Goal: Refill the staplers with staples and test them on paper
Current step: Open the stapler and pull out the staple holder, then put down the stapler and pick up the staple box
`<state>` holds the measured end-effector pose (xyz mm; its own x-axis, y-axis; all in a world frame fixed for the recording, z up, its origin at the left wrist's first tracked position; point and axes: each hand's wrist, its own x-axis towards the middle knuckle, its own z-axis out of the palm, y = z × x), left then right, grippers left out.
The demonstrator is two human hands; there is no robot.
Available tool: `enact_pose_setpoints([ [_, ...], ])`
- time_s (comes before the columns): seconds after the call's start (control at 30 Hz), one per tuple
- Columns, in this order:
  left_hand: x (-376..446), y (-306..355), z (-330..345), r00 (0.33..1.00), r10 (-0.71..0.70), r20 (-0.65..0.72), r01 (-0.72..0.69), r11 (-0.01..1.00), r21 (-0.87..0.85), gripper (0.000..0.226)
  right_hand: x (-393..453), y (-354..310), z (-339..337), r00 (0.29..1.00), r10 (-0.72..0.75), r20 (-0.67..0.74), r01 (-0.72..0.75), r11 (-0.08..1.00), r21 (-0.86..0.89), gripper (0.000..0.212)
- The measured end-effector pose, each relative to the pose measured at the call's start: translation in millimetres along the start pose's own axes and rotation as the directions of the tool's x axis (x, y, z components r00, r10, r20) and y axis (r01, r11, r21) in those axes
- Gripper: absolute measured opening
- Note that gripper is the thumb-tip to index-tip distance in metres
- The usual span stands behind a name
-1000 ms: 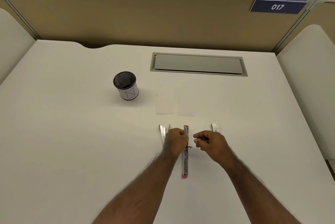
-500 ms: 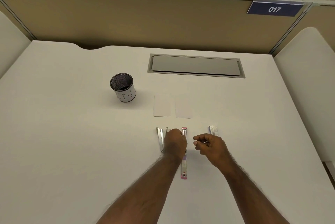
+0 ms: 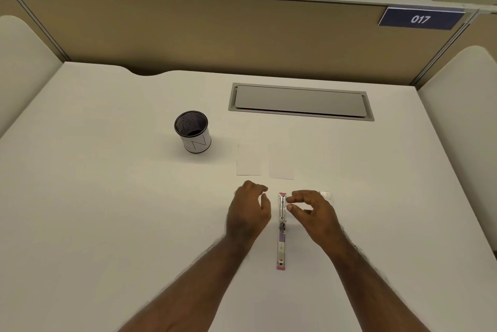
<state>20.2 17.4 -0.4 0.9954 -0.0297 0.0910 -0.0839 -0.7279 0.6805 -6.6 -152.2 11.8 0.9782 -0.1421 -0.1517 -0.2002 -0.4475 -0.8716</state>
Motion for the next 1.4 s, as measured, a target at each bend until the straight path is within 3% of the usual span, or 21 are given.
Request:
enact_pose_setpoints([
  [0.17,-3.1,-35.3,-21.6,0.996,0.071,-0.051,-0.059,0.976,0.207,0.033,9.7,-16.0,17.0,0.997,-0.051,0.061,0.051,0.999,-0.01,0.019],
  [0.37,1.3,-77.8,-37.0,1.0,-0.019,0.006,0.015,0.931,0.364,0.058,28.0,-45.8,48.4,0.988,-0.126,0.093,0.132,0.989,-0.068,0.014],
  [0.67,36.9,-127.7,-48.6,0.993,-0.091,0.077,0.037,0.847,0.53,0.067,87.8,-105.8,117.0,0.965,-0.241,0.107,0.252,0.962,-0.106,0.01],
  [1.13,56.9,-166.2,-43.4,0.993,-0.074,0.089,0.014,0.841,0.541,0.067,158.6,-152.7,187.1,0.973,-0.23,0.015,0.229,0.957,-0.176,0.009],
  [1.4,59.3,-168.4,-41.6,0.993,-0.075,0.096,0.014,0.852,0.524,0.067,172.6,-162.1,201.6,0.99,-0.134,0.033,0.138,0.945,-0.298,0.011],
])
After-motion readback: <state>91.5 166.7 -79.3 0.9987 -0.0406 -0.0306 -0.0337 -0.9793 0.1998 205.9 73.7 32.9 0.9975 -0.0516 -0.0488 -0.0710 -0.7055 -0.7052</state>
